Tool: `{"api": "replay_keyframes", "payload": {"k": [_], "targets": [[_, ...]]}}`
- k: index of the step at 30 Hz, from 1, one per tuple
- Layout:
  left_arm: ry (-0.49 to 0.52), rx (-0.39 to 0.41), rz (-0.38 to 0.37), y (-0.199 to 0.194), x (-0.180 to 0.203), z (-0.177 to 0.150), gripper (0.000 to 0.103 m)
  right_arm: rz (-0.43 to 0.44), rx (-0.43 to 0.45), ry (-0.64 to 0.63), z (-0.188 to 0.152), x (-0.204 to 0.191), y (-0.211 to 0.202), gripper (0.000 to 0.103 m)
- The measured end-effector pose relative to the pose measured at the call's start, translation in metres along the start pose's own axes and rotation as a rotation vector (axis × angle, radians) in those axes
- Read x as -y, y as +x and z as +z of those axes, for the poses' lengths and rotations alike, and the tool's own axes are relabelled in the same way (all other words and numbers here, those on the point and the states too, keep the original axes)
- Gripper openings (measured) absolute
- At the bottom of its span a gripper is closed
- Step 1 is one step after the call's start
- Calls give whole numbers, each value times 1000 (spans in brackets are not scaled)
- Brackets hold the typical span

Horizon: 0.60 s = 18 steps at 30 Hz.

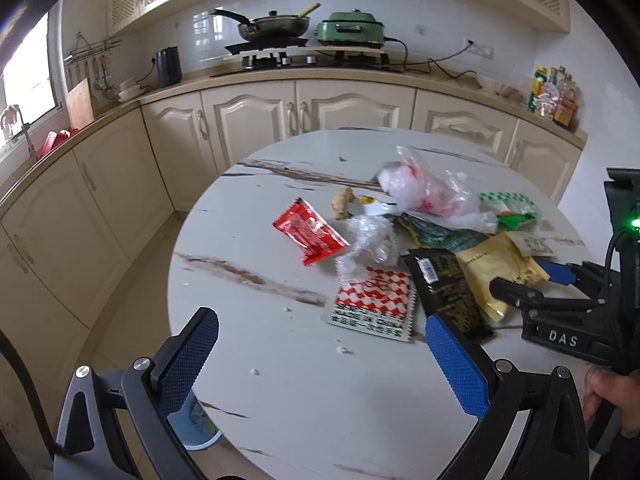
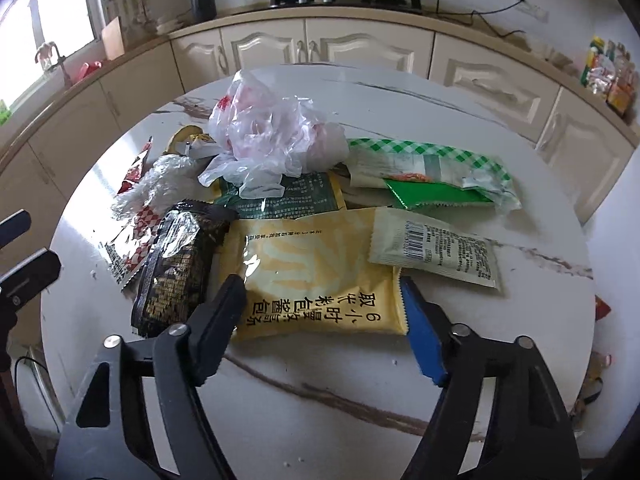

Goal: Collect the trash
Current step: 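Grasp the black sachet with the left tool while the right tool grasps the yellow snack bag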

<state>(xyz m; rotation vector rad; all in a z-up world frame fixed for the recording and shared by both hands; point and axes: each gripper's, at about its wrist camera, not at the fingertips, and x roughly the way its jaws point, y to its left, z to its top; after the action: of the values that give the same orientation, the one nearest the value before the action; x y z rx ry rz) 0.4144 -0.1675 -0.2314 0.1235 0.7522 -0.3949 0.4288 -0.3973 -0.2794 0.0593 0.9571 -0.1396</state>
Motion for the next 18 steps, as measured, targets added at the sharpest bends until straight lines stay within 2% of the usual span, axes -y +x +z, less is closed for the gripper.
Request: {"api": "replay_keyframes", "payload": {"k": [3,7,9,15,18], "targets": [[-4,-6,8,-1,5,0,102,32,23,26,-3,9,-6,47],[-2,-18,-2,-3,11,0,102,41,36,31,-6,10,-10,40],[13,-21,-3,-4,17,0,102,38,53,34,-9,8,-13,31],[42,-57,-64,4,45,2,102,46,105,37,-17,7,-34,23],[76,-57,-64,10,66,5,102,24,142,48,-23,14,-49,22]]}}
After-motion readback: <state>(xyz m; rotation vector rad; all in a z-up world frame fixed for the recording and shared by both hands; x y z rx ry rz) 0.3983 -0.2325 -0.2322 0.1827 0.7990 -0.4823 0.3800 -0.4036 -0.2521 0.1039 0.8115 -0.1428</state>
